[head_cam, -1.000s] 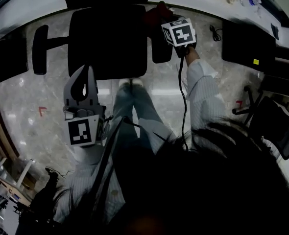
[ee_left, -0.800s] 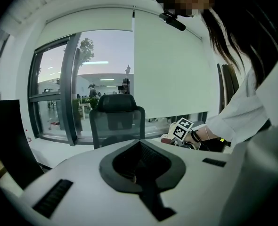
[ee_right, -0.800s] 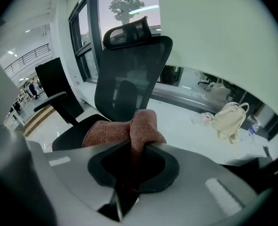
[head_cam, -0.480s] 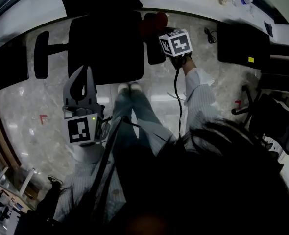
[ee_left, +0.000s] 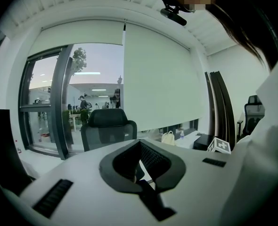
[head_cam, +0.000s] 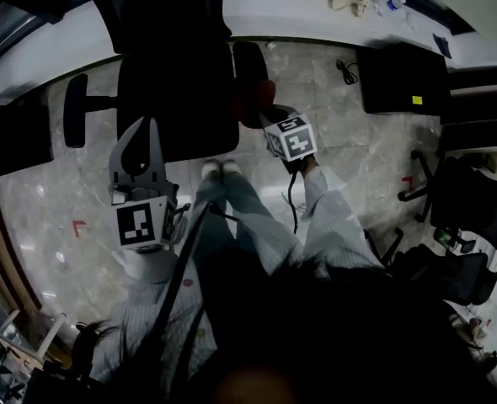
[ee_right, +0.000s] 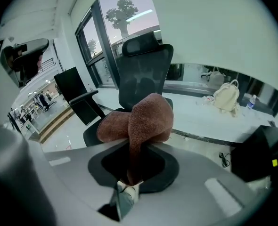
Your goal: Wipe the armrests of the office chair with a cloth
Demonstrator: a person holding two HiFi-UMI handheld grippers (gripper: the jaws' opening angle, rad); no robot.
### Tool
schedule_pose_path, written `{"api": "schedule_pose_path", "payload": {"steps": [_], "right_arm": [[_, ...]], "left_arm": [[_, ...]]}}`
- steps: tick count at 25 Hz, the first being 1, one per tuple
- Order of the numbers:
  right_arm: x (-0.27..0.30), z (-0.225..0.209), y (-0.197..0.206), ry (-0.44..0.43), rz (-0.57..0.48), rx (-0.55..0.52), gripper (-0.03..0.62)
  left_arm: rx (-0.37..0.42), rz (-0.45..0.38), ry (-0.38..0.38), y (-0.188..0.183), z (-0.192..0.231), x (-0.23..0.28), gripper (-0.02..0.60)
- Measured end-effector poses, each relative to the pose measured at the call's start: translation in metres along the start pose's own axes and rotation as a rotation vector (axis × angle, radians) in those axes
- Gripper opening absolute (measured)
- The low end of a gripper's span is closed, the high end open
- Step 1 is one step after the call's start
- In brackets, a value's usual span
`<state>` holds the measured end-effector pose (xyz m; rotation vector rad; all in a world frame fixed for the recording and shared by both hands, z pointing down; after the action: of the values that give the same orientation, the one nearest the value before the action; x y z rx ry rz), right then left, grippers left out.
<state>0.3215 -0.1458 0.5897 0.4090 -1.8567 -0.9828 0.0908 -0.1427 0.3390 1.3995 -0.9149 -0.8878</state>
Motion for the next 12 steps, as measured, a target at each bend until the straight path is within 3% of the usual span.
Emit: {"api": "schedule_pose_path", "payload": {"steps": [5,8,12], "right_arm": [[-0.008,0.006,-0.016,0.033,-0.085,-0.012,0.035],[-0.046,0.027,-0.061,0.011,-0.24,-0.007,0.035],[-0.121,0.081,-0.149,-0.034,-0.509,-0.049,0.035]], "left_arm": [[0.013,-0.029,-0.022,-0.002,0.001,-0.016,0.003],[0.018,-0.051,-0.018,-0.024,0.0,-0.025,0.003],[0.009,-0.123,-0.01,-0.072,0.007,-0.039,0.003]]}}
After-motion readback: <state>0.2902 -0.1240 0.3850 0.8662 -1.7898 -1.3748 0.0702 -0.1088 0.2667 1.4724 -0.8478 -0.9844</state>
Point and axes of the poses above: the fingertips, and each gripper's own axes: x forward along the fingers, z to its left, y out of its underside, the point moved 2 cm from there along -x, backward along the fingers, and after that the axes turned 14 degrees about -z, right-handed, at the moved point
